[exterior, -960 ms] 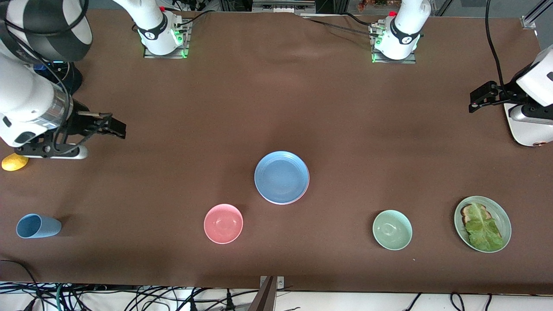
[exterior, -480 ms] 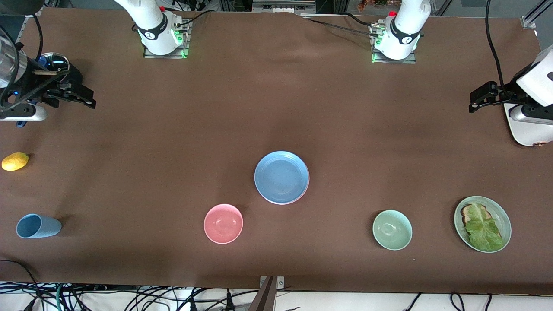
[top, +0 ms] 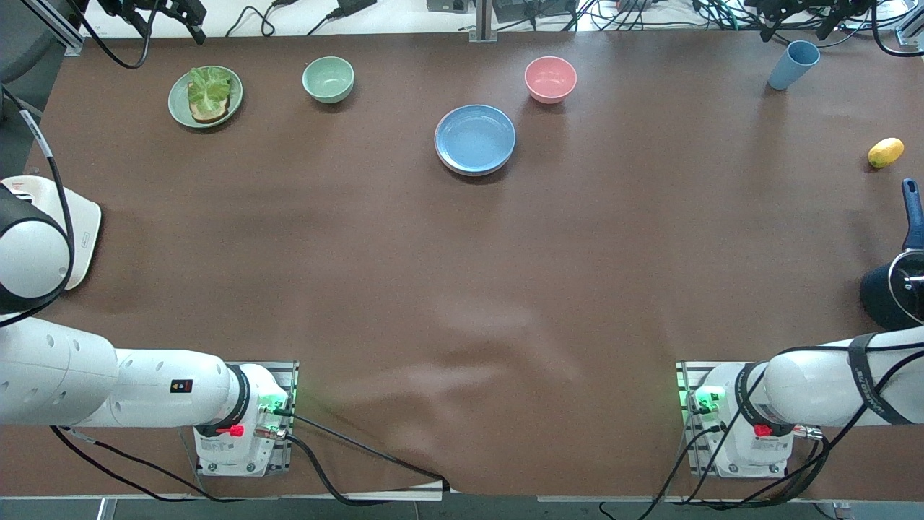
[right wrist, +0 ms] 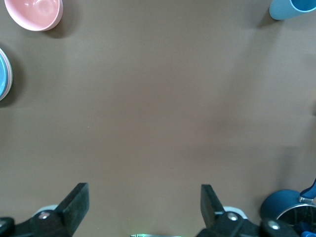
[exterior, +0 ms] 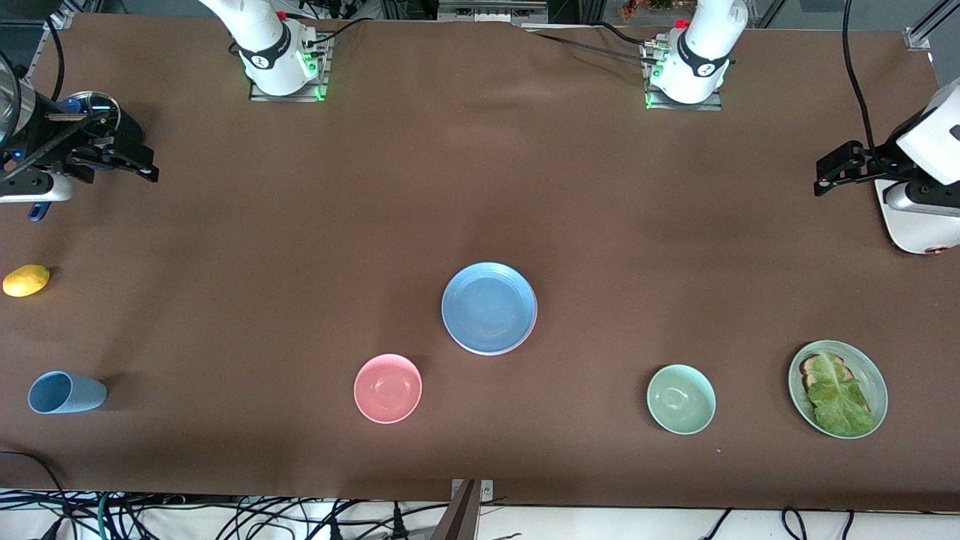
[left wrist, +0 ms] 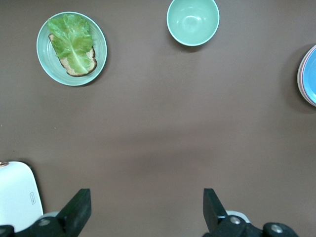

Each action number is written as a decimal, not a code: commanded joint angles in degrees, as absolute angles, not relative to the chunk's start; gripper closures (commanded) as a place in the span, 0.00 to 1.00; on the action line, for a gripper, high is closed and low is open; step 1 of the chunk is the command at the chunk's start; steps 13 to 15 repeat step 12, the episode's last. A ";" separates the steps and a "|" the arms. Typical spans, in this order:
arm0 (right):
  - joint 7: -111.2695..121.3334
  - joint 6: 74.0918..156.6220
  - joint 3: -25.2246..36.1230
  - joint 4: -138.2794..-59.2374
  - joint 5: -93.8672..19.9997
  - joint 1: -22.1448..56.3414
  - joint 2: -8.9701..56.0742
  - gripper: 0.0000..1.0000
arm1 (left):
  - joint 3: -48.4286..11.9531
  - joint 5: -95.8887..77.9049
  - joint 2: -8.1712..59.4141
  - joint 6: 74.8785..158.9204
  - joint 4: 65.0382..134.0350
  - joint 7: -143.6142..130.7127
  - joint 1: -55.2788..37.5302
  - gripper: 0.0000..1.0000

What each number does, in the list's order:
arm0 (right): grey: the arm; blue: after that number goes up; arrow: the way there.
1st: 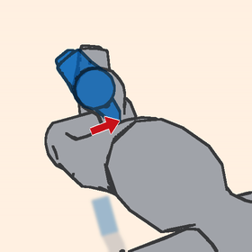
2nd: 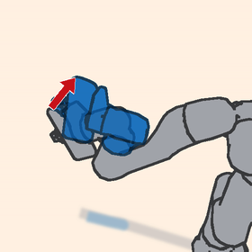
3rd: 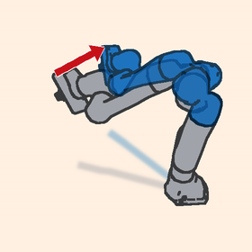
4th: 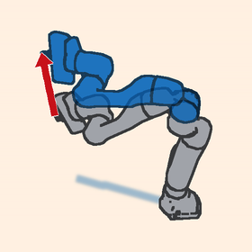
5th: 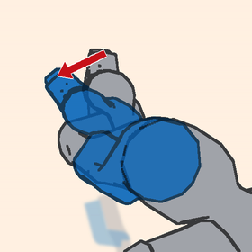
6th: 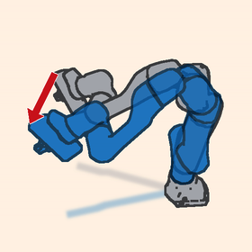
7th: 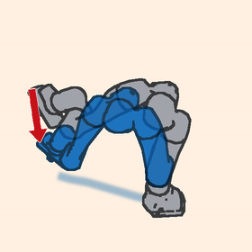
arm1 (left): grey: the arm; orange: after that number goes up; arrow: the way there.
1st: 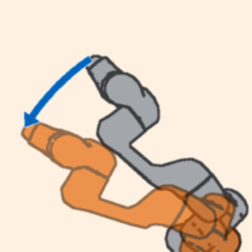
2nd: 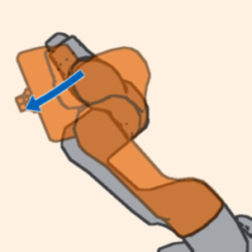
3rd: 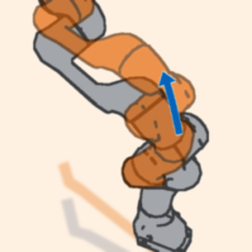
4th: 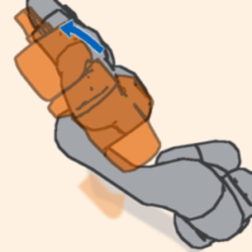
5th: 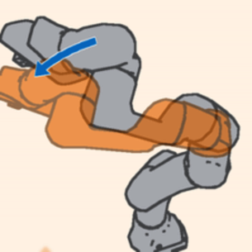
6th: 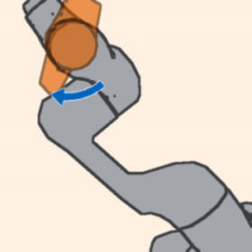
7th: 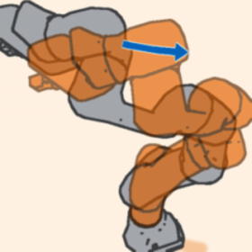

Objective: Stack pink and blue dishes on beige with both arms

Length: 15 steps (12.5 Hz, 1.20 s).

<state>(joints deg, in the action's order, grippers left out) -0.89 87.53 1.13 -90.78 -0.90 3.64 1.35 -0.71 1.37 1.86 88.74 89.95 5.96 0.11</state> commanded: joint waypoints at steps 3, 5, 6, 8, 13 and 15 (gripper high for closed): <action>-0.18 87.89 0.44 -90.26 -0.88 2.55 1.49 0.00 | -0.88 2.55 1.32 89.30 90.53 6.33 0.09 0.00; -0.09 87.71 0.53 -90.18 -0.88 2.55 1.23 0.00 | -0.88 2.55 1.32 89.30 90.53 6.24 0.09 0.00; -0.09 87.63 0.53 -90.18 -0.79 2.55 1.14 0.00 | -0.88 2.64 1.32 89.30 90.61 6.33 0.09 0.00; -0.44 87.89 0.53 -90.18 -0.79 2.55 1.14 0.00 | -0.88 2.55 1.32 89.30 90.62 6.24 -0.09 0.00; -0.18 87.36 0.53 -90.26 -0.79 2.55 0.88 0.00 | -0.88 2.55 1.32 89.21 90.62 6.24 0.00 0.00; -0.18 87.36 0.53 -90.26 -0.79 2.55 0.88 0.00 | -0.88 2.55 1.32 89.21 90.62 6.24 0.00 0.00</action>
